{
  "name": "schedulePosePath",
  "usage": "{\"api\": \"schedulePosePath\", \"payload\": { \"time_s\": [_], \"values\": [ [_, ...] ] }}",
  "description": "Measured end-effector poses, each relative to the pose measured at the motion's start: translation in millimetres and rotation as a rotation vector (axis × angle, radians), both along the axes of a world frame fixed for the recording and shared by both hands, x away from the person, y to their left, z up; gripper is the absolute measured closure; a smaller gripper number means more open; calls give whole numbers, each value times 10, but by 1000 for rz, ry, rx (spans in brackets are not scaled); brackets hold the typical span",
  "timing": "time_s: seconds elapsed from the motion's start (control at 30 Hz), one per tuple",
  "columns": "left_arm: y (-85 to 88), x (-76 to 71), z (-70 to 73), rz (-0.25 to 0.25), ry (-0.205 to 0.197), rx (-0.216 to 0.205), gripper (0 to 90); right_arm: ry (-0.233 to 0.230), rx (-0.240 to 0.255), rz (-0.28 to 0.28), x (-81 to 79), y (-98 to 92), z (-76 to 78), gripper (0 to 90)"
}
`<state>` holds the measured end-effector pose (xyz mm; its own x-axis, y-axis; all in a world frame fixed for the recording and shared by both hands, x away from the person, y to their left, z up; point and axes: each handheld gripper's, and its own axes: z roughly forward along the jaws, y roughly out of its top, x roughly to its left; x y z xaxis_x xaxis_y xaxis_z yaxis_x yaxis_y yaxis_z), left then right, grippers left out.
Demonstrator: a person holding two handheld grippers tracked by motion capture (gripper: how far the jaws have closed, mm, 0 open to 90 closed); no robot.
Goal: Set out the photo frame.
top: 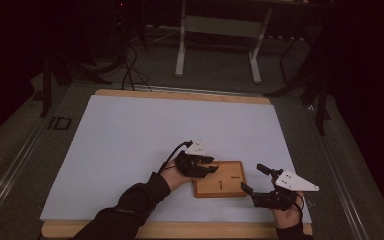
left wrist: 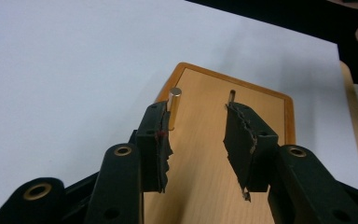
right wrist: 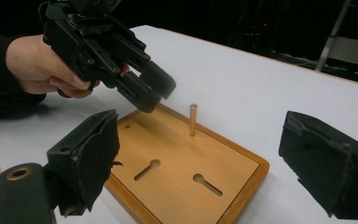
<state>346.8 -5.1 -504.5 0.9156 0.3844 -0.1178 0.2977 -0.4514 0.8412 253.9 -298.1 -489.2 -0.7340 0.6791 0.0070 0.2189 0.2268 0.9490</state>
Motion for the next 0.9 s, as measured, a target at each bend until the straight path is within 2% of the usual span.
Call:
{"api": "schedulePosePath", "payload": {
  "time_s": [0.23,0.37,0.57,0.63,0.73,0.77,0.8,0.9],
  "values": [
    [-97,53,-12,-18,-4,-1,577,-8,-9,0,-6,3,13,119],
    [-131,72,-14,-11,-16,11,578,-14,-8,-4,-7,2,19,119],
    [-256,127,-70,-12,-29,53,597,1,-36,12,20,26,-8,116],
    [-260,141,-86,-7,-29,58,616,-3,-53,12,23,34,-16,116],
    [-265,152,-95,-4,-36,63,696,6,-51,14,29,42,-23,116],
    [-265,152,-95,-4,-36,63,696,8,-53,18,33,42,-25,116],
    [-287,162,-96,-6,-47,68,740,8,-56,17,39,45,-30,116],
    [-299,183,-104,-1,-58,79,790,9,-62,14,35,49,-27,118]
  ]
}}
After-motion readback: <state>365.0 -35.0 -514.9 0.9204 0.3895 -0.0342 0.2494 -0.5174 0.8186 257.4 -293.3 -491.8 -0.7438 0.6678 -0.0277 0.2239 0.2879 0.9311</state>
